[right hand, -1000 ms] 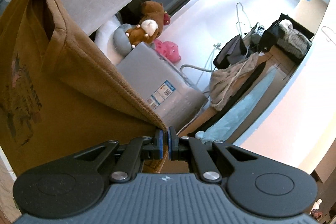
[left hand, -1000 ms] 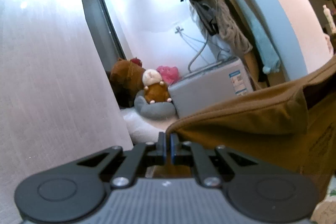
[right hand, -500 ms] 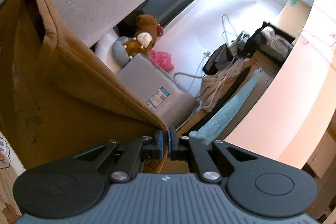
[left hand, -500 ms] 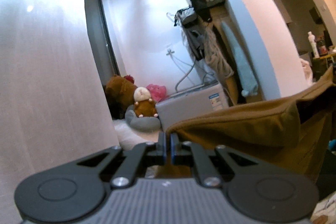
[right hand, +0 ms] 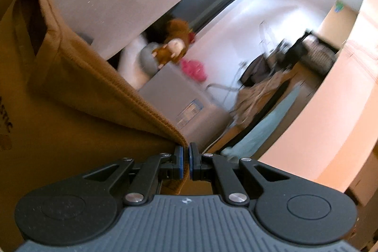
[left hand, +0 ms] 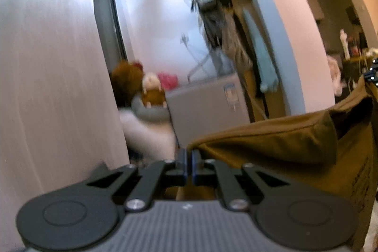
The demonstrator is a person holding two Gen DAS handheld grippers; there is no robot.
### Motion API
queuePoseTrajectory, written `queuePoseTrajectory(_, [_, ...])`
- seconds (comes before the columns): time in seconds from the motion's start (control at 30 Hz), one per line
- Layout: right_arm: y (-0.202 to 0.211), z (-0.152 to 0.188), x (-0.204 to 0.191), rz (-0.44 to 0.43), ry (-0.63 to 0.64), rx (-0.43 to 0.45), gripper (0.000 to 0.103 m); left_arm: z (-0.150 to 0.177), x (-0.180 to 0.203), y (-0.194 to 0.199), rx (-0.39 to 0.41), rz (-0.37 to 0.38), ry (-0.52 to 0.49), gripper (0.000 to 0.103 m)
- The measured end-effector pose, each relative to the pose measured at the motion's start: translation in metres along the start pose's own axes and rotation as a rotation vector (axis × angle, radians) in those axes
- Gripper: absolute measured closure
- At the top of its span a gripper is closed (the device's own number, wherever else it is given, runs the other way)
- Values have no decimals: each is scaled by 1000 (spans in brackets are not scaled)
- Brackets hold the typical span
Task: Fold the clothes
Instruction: 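Lift the brown shirt high with both tools so it hangs open, then lower the hanging shirt onto the duvet with both tools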
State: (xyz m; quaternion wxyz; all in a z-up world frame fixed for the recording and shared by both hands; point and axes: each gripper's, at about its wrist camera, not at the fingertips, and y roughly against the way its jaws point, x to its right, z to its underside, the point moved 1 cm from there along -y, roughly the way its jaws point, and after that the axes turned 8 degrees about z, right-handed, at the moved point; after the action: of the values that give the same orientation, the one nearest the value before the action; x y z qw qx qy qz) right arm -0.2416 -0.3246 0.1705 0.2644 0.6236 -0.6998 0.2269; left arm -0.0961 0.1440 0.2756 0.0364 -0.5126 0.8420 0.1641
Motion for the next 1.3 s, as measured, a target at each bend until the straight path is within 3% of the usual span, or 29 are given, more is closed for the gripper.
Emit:
queuePoseTrajectory(0.13, [-55,30,-41,-88,-9,-78,99,33,-4,-41,-97,15,30,99])
queuePoseTrajectory(0.33, [-127,54,-80,-151,-18,-153,99,77,-23,-111,-203,7,60,99])
queuePoseTrajectory(0.7, [-242,105,-159,-244,22,-286,99,168,-64,-242,-355,16,113,99])
queuePoseTrajectory(0.9, [-291,140,-202,-297,36,-358,99,226,-75,-302,-429,26,148,99])
queuePoseTrajectory(1.13, [-353,178,-249,-355,42,-450,99,278,-85,-363,-523,59,151,99])
queuePoseTrajectory(1.3, [-399,194,-282,-384,71,-482,99,311,-97,-412,-562,43,169,99])
